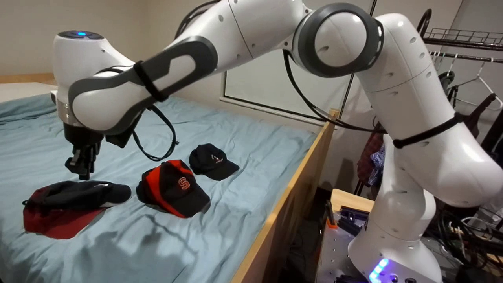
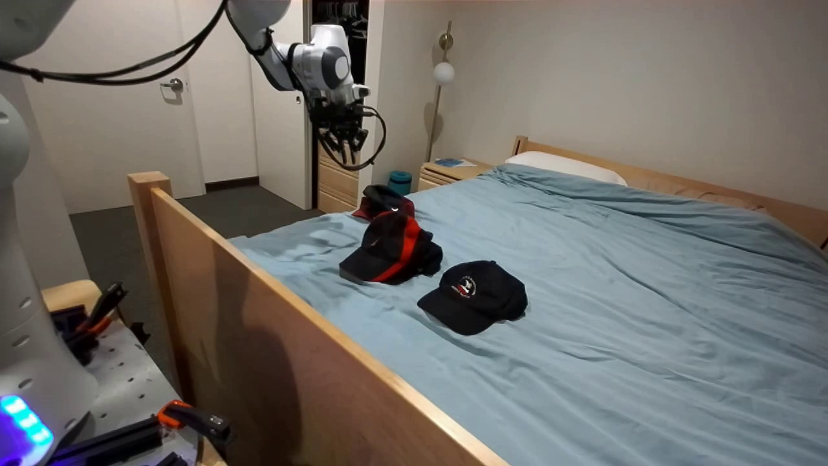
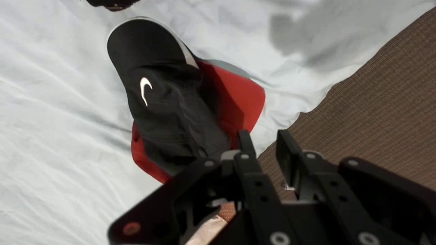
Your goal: Put the caps with bright colors on top of each other in the middle, then put the remaining two on the sides
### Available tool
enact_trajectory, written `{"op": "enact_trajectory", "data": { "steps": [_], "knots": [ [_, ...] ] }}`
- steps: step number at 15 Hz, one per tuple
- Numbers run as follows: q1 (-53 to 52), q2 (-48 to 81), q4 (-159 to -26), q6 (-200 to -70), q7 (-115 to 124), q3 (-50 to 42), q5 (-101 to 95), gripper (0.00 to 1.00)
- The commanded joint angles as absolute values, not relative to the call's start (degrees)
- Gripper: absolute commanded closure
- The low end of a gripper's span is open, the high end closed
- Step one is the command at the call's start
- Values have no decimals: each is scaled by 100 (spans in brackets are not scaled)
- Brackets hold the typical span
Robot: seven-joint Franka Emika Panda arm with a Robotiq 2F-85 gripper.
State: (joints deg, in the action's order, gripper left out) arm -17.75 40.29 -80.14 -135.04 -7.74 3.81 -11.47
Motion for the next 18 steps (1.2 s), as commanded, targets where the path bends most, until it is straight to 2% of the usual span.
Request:
{"op": "enact_trajectory", "data": {
  "steps": [1, 6, 8, 9, 11, 14, 18],
  "knots": [
    [-1512, 4120, -8323, -13980, -1086, 524, -1230, 42],
    [-1371, 5112, -7658, -14517, -1744, 587, -1343, 10],
    [-1422, 5495, -7307, -14575, -1914, 540, -1471, 2],
    [-1448, 5118, -7756, -14477, -1595, 501, -1387, 16],
    [-1463, 5421, -7476, -14524, -1688, 497, -1441, 3],
    [-1467, 5503, -7343, -14526, -1731, 499, -1443, 0],
    [-1474, 6264, -6420, -14036, -2180, 590, -1468, 0]
  ]
}}
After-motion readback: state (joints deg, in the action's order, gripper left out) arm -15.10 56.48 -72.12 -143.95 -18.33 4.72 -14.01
